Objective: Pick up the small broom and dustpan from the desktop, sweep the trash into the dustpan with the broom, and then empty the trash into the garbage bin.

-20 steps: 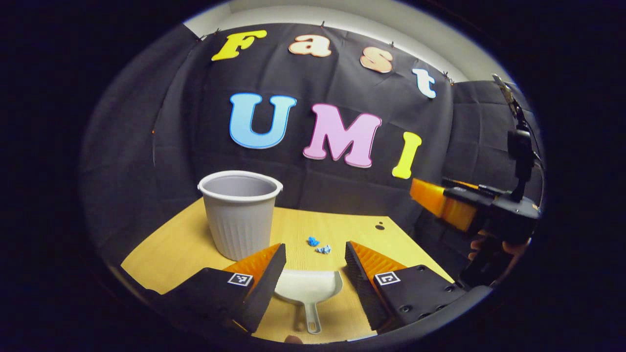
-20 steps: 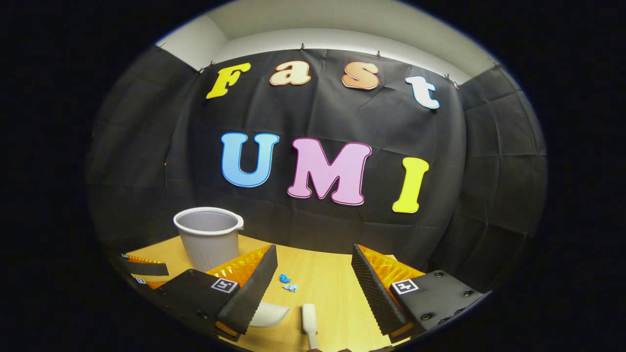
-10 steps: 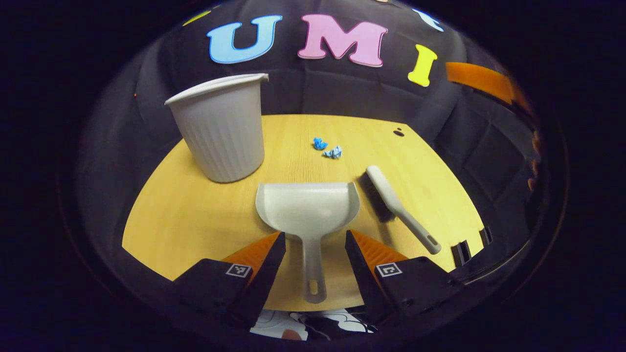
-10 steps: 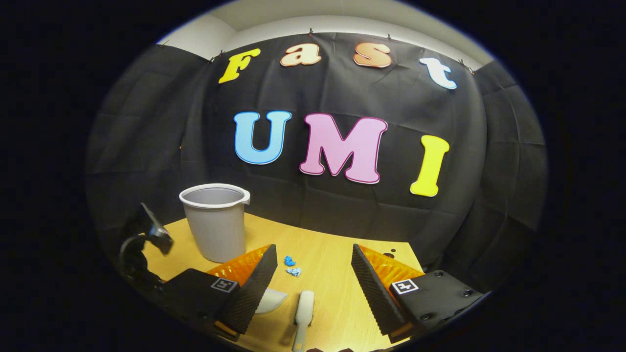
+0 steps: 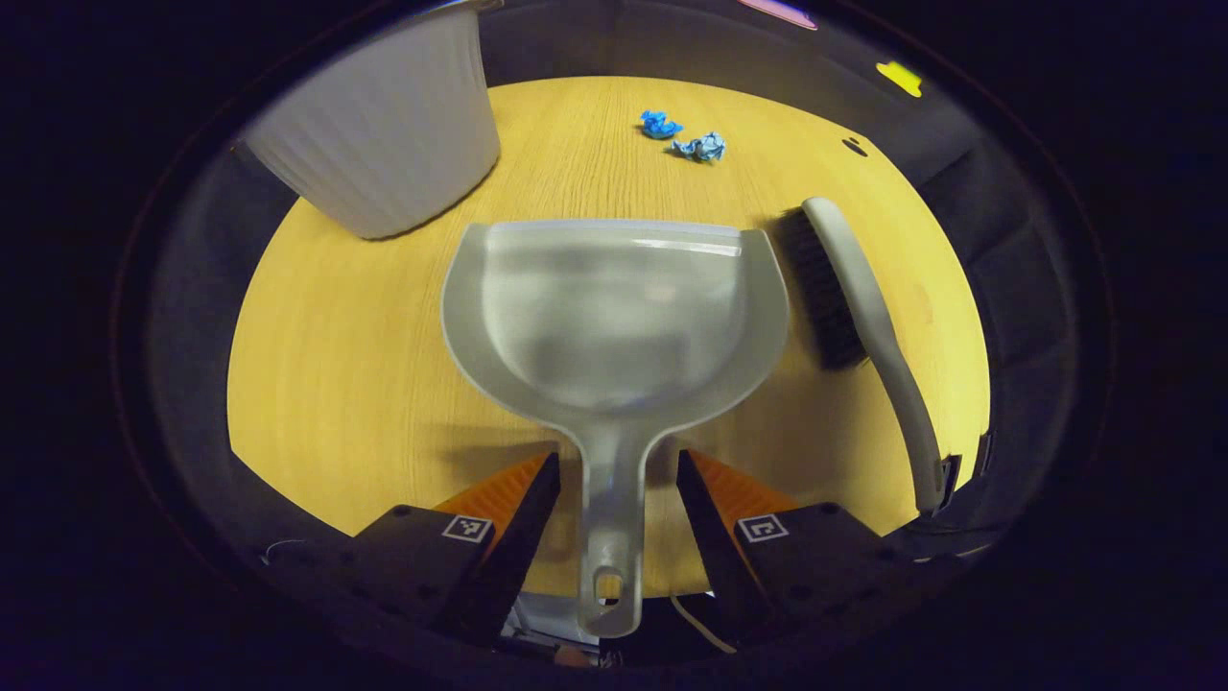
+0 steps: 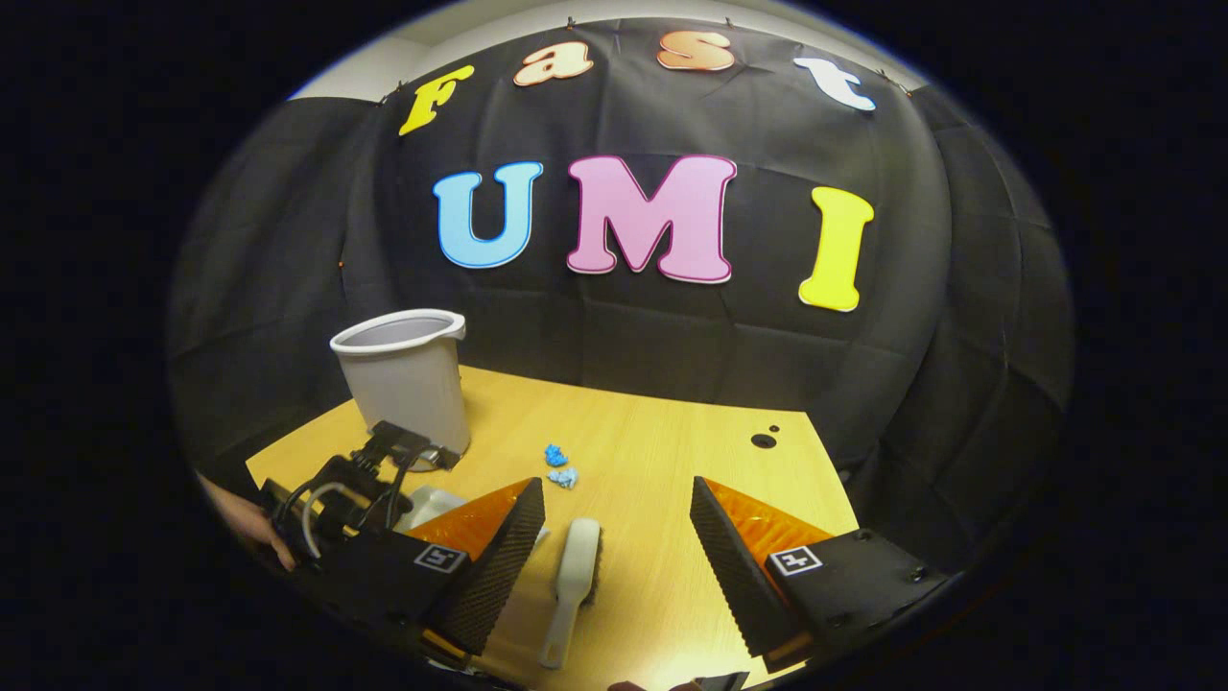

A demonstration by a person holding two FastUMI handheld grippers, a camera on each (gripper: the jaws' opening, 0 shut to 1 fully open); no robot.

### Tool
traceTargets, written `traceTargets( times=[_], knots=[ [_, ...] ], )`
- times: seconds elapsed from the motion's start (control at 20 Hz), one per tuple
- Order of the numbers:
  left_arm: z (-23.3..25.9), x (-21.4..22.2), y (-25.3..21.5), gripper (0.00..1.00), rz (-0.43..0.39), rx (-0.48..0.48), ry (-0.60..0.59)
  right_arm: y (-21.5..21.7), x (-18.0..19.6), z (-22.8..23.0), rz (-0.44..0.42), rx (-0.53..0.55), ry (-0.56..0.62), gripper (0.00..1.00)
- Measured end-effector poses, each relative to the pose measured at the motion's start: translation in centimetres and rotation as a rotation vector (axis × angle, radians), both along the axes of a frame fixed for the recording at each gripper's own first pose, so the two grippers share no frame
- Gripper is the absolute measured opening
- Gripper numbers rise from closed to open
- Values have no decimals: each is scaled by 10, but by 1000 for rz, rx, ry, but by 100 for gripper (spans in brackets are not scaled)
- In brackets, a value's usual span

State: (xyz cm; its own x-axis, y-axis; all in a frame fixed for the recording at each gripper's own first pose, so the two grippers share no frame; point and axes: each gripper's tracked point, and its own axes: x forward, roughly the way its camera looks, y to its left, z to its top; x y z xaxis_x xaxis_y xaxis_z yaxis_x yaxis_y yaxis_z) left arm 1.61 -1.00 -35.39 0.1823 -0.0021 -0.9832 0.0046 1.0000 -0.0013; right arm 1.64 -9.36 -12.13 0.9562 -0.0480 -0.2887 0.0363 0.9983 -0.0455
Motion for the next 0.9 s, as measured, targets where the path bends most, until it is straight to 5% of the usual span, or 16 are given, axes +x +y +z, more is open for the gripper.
traceTargets(
  times=[0.2, 0.3, 0.55, 0.9],
  knots=[
    [-8, 12, 6, 75, -5, 51, 97, -6, -9, -8, -6, 48, 34, 98],
    [-6, 18, 5, 53, -27, 54, 111, -4, -12, -12, -6, 70, 47, 96],
    [-7, 10, 3, 33, -36, 48, 198, 9, -13, -28, 9, 107, 120, 98],
    [-5, 10, 7, 29, -110, -13, 157, 50, -33, -121, 69, 208, 533, 92]
  ],
)
